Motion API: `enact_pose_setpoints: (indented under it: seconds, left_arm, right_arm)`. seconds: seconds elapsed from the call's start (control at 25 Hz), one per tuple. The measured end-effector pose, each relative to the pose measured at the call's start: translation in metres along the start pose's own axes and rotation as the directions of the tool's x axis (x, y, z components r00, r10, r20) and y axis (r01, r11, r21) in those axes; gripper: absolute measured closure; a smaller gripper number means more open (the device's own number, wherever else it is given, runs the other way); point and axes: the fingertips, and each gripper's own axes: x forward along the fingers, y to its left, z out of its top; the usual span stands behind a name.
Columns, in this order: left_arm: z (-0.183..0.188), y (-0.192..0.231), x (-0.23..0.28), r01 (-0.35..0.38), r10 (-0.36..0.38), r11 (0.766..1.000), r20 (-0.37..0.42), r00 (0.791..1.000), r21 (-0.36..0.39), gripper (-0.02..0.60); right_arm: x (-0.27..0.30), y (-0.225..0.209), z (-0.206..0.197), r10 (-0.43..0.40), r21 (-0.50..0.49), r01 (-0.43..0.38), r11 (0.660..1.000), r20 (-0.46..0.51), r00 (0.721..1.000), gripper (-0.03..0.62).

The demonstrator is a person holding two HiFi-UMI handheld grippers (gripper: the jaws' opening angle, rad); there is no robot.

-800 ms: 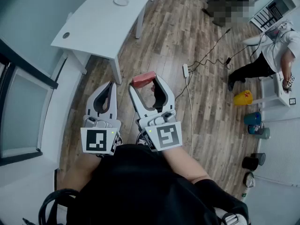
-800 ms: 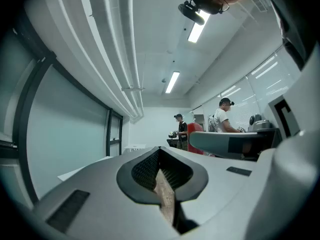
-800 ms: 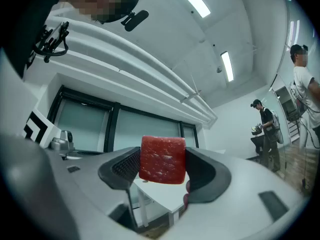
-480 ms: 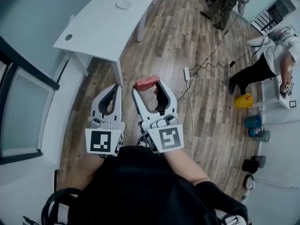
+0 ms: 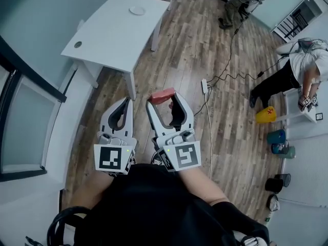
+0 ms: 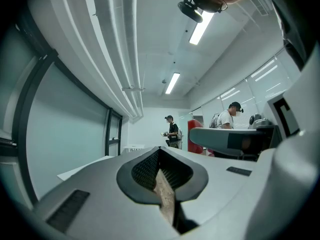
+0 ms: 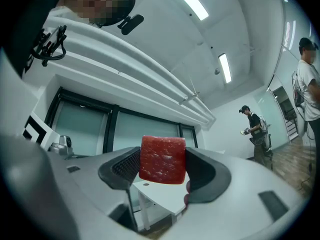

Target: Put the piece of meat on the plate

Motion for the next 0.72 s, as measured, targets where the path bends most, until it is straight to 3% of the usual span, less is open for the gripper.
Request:
enact_pose_setpoints:
  seconds: [0.72]
  left_arm:
    - [-0.015,0.056,-0.027,0.066,-0.066,0.998,0.009,0.998,-0.013,0.582]
  right_arm:
    - [0.015,0.053,-0.027,-0.08,-0.044,0.079,0.996,-0.03,0.996,0.312]
